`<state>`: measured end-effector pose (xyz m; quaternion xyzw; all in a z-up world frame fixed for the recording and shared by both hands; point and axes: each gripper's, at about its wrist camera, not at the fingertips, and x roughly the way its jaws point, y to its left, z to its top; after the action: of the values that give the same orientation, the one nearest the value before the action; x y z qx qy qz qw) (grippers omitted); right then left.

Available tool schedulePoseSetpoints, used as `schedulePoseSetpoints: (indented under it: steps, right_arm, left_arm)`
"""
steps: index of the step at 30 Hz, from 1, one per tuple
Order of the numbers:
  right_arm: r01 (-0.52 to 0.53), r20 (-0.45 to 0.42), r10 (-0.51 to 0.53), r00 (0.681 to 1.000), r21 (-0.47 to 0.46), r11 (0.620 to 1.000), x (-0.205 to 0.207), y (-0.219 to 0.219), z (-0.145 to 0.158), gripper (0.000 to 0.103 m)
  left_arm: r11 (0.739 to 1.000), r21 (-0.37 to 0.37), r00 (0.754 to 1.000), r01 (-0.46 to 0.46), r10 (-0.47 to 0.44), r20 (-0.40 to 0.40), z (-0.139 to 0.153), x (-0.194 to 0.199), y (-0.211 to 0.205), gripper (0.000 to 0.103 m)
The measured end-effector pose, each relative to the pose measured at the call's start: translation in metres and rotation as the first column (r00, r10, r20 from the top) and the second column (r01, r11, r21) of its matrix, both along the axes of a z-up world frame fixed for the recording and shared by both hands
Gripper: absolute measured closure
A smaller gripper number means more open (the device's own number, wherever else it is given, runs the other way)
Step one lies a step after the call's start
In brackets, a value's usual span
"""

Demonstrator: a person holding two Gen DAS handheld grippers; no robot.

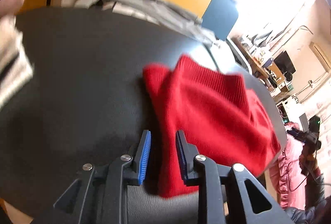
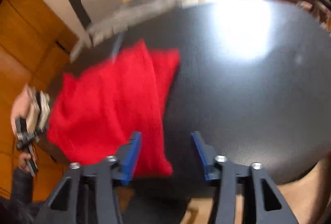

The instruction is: Fold clothes

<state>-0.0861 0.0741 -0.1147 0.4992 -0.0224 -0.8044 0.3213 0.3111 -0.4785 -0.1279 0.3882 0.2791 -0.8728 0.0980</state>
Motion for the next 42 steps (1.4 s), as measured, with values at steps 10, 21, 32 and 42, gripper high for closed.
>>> schedulePoseSetpoints:
  steps: [10, 21, 32, 42]
  right_arm:
    - [-0.19, -0.087, 0.201, 0.976, 0.125, 0.974, -0.046, -0.117, -0.009, 0.024]
    - [-0.179, 0.071, 0.17, 0.983, 0.148, 0.973, -0.077, -0.145, -0.051, 0.078]
    - [-0.099, -0.076, 0.113, 0.991, 0.171, 0.98, -0.054, -0.122, -0.008, 0.091]
    - [0.007, 0.009, -0.008, 1.0, 0.178, 0.984, -0.062, -0.092, -0.045, 0.091]
  left_arm:
    - [0.993, -0.058, 0.994, 0.106, -0.107, -0.023, 0.015, -0.089, -0.009, 0.074]
    - [0.969, 0.019, 0.968, 0.247, -0.248, 0.031, -0.007, -0.168, 0.013, 0.054]
    - [0.99, 0.003, 0.99, 0.139, -0.139, -0.037, 0.016, -0.155, 0.011, 0.101]
    - [0.993, 0.079, 0.997, 0.082, -0.083, 0.009, -0.009, -0.163, -0.026, 0.074]
